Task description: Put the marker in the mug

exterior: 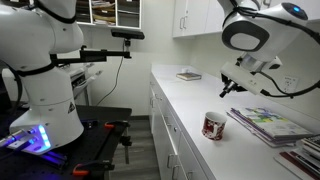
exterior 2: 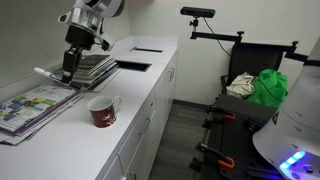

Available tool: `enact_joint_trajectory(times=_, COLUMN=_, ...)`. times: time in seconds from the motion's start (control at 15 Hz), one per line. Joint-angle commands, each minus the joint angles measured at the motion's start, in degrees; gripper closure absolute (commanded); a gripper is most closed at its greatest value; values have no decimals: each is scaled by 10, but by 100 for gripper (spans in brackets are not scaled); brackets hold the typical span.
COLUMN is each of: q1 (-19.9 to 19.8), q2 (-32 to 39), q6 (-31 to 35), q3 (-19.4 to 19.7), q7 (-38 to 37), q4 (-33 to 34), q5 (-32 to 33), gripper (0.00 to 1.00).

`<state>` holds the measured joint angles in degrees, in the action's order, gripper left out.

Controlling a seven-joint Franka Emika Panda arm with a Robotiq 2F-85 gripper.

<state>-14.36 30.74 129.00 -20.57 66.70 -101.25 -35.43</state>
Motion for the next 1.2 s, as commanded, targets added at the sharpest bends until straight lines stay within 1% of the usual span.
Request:
enact_joint_trajectory(times=0.0, q1=-26, q2=15, q6=-43, q3=-11, q7=121, q4=14, q5=-109, gripper=95)
enact_joint_trajectory(times=0.2, q1=-36, q2=21, q6=-98, q3=13, q7=232, q4=10, q5=-208, gripper=95)
enact_joint_trajectory(times=0.33, q1=-39, q2=30, q6=-158, q3=38, q7=303, q4=10, q5=-255, gripper=95)
enact_joint_trajectory(times=0.47, q1=-35, q2=43, q6=-226, q3=68, q7=365, q4=14, q5=-280, gripper=95)
enact_joint_trajectory(times=0.6, q1=-30, q2=59, q6=-299, q3=93, q7=414, q4=23, q5=-290, gripper=95)
enact_joint_trajectory(times=0.8, q1=-25, q2=91, q6=-407, q3=119, q7=462, q4=50, q5=-285, gripper=95)
enact_joint_trajectory(times=0.87, q1=-21, q2=99, q6=-432, q3=126, q7=468, q4=58, q5=-284, gripper=95)
enact_joint_trajectory(times=1.0, q1=-12, q2=118, q6=-453, q3=138, q7=471, q4=75, q5=-292, gripper=95)
enact_joint_trajectory(times=1.13, q1=-4, q2=134, q6=-446, q3=147, q7=466, q4=90, q5=-302, gripper=95)
